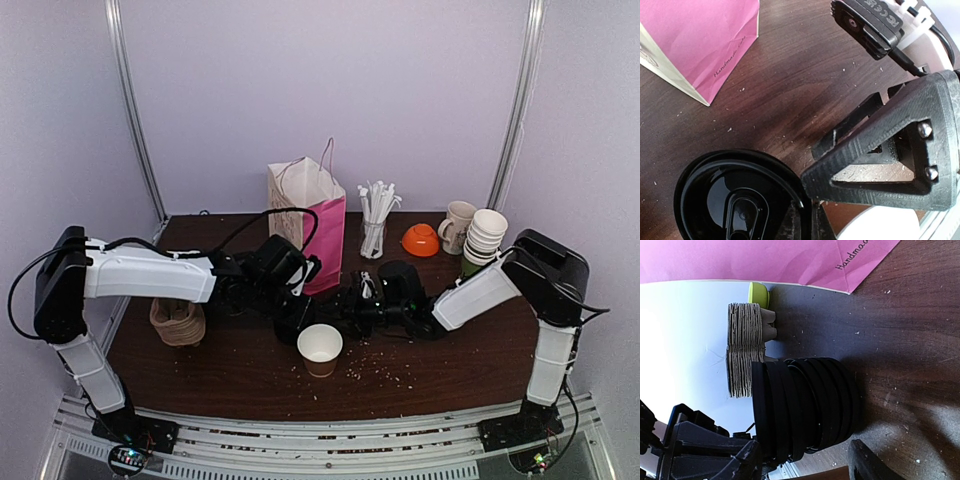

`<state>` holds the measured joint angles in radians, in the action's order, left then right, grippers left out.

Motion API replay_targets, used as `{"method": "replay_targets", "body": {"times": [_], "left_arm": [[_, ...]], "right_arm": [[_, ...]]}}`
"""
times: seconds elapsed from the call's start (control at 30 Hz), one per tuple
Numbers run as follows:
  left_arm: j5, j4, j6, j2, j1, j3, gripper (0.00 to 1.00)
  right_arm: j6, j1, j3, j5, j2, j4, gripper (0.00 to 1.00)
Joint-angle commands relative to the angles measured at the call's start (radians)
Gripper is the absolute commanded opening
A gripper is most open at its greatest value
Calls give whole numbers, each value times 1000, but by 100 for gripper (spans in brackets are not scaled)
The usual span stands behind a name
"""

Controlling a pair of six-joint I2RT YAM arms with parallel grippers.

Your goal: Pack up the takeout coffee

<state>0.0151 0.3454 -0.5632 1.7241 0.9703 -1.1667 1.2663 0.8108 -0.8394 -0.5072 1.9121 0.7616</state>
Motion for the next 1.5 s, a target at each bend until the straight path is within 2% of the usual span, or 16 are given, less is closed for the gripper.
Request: {"method": "replay_targets", "body": {"times": [0.0,0.23,0.47,0.67,1.03,1.47], "left_arm": [[-6,-47,-11,-43,-7,11,0],[13,-55,-29,-65,-13,34,0],[5,-82,-54,-95,-36,79,0],[-54,-129,-75,-98,-62,112,0],[-113,-167,-92,-86,-70,113,0],[-135,-175,-90,-75,-70,117,0]], "right_arm": [[11,-5,23,-13,26,4,59],[20,-6,64,5,14,30,69],[23,-5,54,-16,30,73,70],[-8,0,-7,-46,48,33,72],[-21,15,-68,-80,94,16,74],[25,16,-62,-91,114,86,75]]}}
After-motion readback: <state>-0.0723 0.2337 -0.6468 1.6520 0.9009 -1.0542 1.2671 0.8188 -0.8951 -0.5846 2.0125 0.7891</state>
